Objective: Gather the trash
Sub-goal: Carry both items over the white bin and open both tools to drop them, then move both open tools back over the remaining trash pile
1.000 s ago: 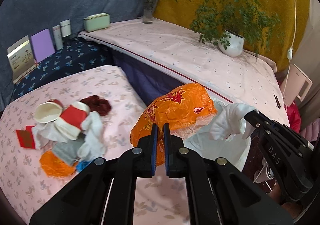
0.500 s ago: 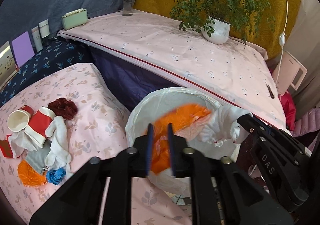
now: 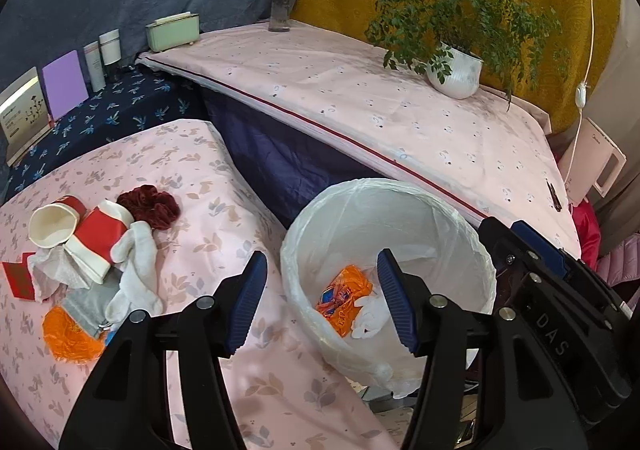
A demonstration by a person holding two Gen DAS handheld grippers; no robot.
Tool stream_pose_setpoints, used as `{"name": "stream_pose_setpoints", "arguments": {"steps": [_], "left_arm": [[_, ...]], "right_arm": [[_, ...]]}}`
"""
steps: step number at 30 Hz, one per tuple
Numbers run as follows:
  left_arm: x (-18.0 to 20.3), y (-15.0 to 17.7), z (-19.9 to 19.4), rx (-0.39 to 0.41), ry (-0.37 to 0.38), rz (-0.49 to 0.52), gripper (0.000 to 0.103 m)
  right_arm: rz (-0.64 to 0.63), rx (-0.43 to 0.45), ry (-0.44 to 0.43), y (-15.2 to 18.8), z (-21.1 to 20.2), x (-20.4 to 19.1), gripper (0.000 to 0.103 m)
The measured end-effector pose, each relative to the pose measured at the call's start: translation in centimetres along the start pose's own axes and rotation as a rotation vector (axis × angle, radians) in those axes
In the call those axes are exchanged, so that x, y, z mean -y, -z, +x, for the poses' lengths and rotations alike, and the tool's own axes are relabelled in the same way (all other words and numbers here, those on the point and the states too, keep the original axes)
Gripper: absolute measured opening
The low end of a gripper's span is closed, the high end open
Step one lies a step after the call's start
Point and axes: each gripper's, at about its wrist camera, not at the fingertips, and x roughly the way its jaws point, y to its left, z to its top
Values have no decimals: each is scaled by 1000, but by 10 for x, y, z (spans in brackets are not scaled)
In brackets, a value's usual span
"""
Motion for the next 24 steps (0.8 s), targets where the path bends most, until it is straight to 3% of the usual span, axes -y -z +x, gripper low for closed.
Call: {"name": "stream_pose_setpoints", "arguments": {"steps": [14,24], "left_arm": [[-43,12,-21,13,-68,-81,55],[-97,25,-45,35,-150,-189,70]], "right_arm": [[-64,6,-47,5,-15,-42,51],[-128,-5,-106,12,-21,-86,54]]}}
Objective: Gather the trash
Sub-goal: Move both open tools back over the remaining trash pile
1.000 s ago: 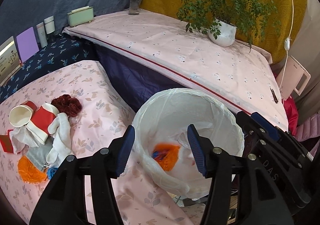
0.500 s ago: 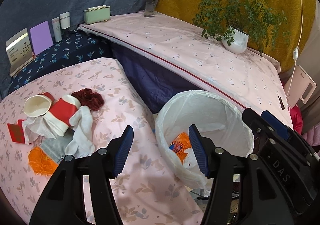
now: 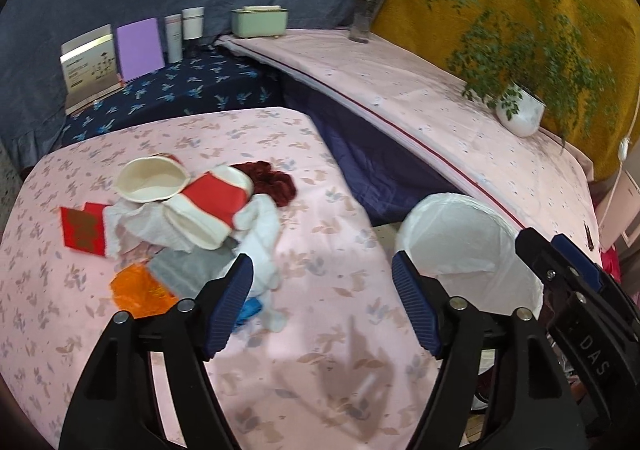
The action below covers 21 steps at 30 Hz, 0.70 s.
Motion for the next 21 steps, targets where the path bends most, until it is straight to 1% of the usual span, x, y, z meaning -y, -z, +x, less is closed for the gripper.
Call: {"name": "stream_pose_setpoints", "arguments": {"steps": [6,16,21], "left_arm": [[-41,5,-6,4,-66,-63,77],[-112,31,-4,-55,-155,-192,78],[-139,41,1,-85,-176,-245,78]], "right_arm": [[-29,-22,-45,5,3,-26,54],[-72,-91,-112,22,20,-68,54],[-98,-120,-132,32,33,-87,54]]}}
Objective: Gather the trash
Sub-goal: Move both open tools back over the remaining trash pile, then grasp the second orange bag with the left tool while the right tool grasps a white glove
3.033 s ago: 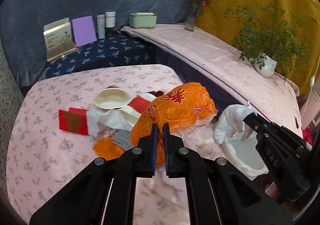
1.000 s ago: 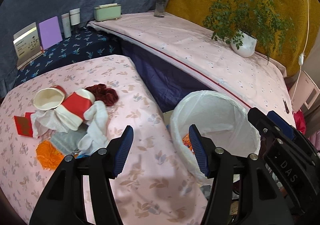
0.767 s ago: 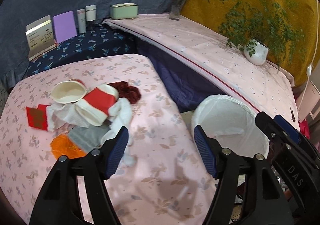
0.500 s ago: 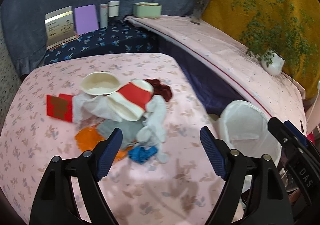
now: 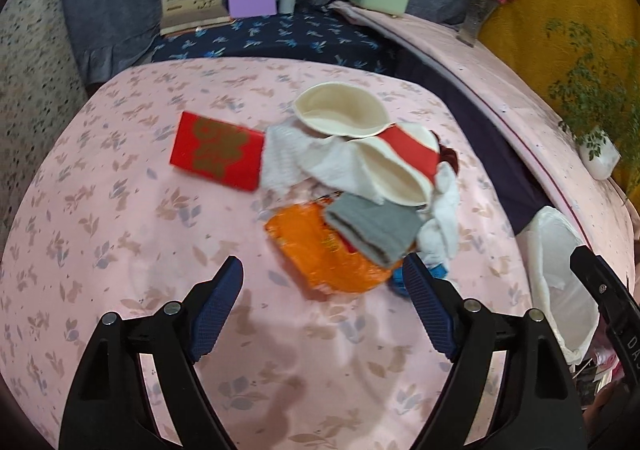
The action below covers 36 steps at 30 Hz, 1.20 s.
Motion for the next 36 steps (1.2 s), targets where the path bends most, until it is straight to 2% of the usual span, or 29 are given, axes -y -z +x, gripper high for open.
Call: {"name": "stream_pose_setpoints", "arguments": {"steps": [9,18,24,26,28,30,31,33,34,35,36], "left_arm": [[-25,0,24,-57,-7,-53,77],[-25,-5,54,-112,38,-54,62],[-20,-5,65,-134,81,-36,37],[-19,-5,65,-131,93,-25,25],[-19,-6,64,-130,104,-24,19],[-19,-6,62,-123,103,-25,17],[-19,-6,61,-120,105,-24,16],[-19,-5,59,-115,104,-21,15],[-19,-5,57,-111,102,-18,15],[-20,-4,55,-108,99,-16,14],[-20,-4,52,-103,96,-14,14]], "right_arm": [[-33,-46,-27,6,36,-23,54],[-13,-106,-36,5,80,-32,54],[18,-147,-44,7,105,-31,54],[27,-160,-56,8,110,-32,55],[37,-169,-70,8,115,-33,54],[47,-183,-87,9,121,-34,54],[54,-191,-98,11,124,-35,53],[61,-209,-117,13,131,-38,41],[61,-221,-129,15,134,-39,27],[58,-227,-134,15,135,-41,21],[51,-221,-132,16,133,-43,20]]}}
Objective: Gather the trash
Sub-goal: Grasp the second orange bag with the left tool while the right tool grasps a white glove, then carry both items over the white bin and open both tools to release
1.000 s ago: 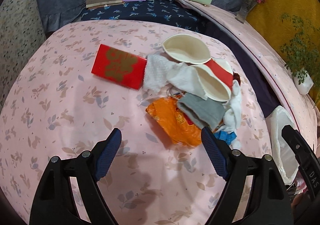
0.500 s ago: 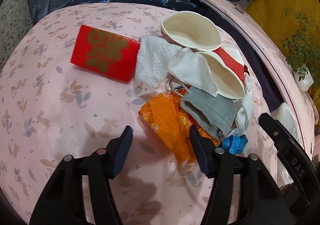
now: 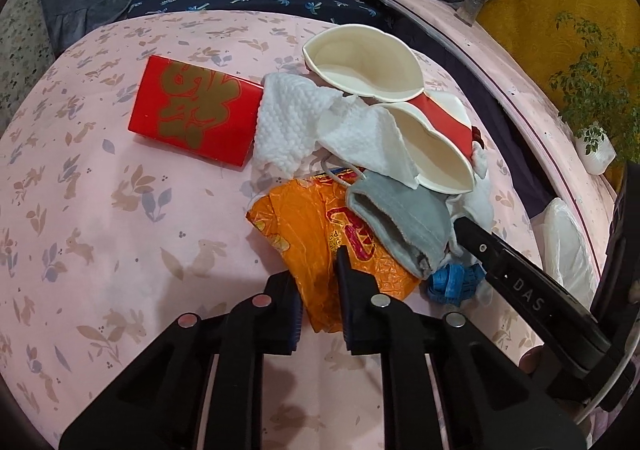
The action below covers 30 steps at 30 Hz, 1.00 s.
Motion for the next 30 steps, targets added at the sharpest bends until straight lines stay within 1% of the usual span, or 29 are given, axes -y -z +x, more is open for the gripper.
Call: {"name": "stream_pose_setpoints", "arguments": {"steps": [1,2,4,9,15,23,30], "left_arm": [[0,1,-2,5,-4,2,13],[0,1,-5,12,-9,5,13],[-1,2,-13,27,-21,7,12],[-2,5,-31,60,-33,-2,12],[4,8,-59,111,-29,6,11],[28,13,-99,191,-5,48,11],[62,18,-122,235,30,111,11]], "right_arm": [[-10,8,4,1,-3,-2,13],[-17,13,4,1,-5,-3,11],[-21,30,1,1,-14,-5,10],[-33,94,3,2,-45,-9,9],[-45,168,-4,-2,-85,-10,9],[-47,245,-12,2,-134,-4,9],[-33,304,5,7,-168,14,9]]}}
